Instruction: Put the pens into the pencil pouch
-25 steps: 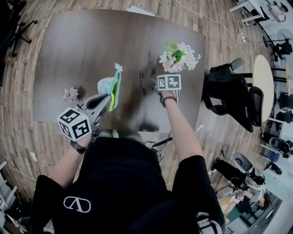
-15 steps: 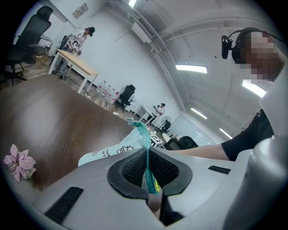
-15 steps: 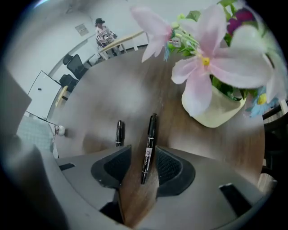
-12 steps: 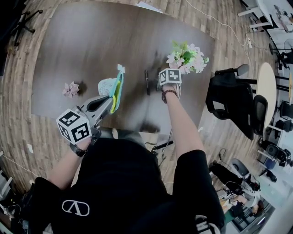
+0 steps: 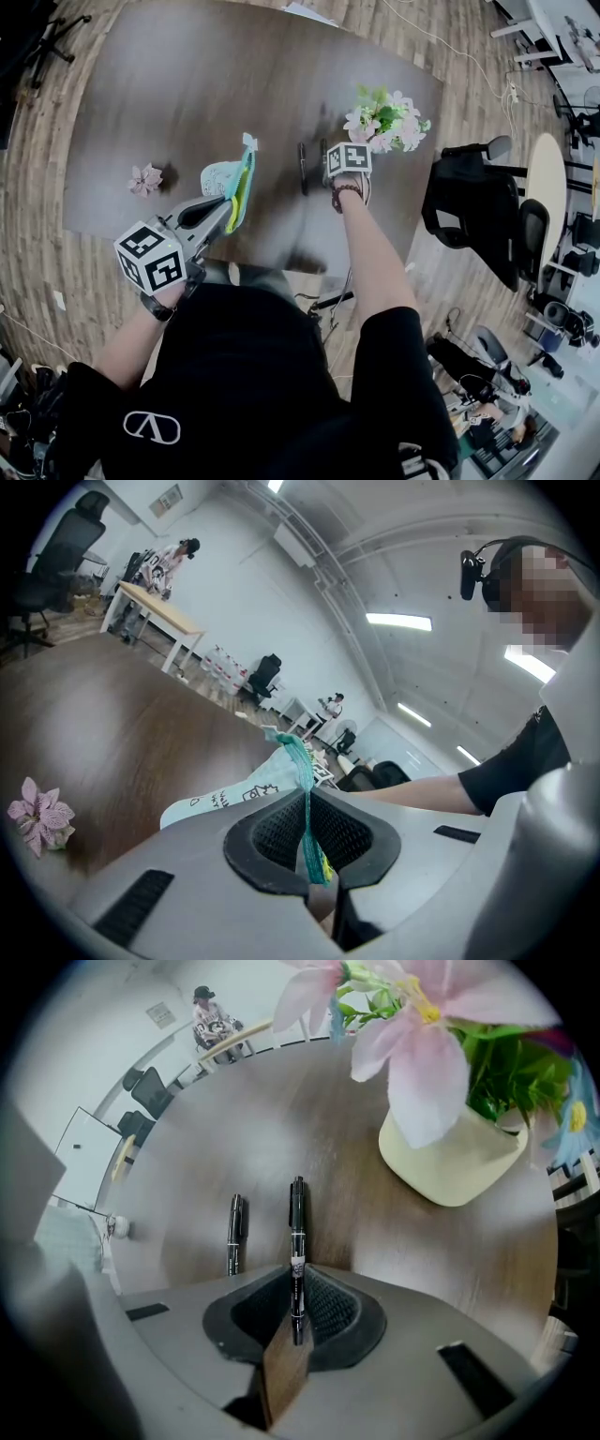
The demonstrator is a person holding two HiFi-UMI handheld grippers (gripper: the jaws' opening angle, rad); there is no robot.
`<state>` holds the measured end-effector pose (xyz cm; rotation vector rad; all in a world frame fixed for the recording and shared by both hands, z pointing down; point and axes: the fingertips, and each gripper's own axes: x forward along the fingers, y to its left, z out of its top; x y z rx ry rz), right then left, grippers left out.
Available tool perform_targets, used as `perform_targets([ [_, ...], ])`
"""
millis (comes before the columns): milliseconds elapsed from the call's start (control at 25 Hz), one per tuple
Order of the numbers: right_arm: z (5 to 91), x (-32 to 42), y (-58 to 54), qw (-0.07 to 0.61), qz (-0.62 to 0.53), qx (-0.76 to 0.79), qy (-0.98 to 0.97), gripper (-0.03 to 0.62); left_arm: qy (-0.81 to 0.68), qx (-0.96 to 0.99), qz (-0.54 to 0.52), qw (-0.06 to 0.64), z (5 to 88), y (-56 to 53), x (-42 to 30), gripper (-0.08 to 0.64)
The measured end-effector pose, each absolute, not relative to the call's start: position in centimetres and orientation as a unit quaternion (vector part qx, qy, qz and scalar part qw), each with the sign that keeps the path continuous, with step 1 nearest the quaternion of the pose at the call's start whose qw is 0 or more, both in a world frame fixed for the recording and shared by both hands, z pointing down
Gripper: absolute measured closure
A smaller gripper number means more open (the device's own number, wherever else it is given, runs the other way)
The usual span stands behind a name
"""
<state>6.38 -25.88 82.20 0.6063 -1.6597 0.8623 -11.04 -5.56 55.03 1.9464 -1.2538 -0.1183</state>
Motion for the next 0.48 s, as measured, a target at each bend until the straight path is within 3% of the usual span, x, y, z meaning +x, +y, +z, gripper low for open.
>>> perform_targets([
  [480, 76.4, 5.4, -25.9, 0.483, 0.307, 0.255, -0.779, 0.551, -0.491, 0.775, -0.043, 0.395, 54.3, -5.8, -10.9, 0.543],
])
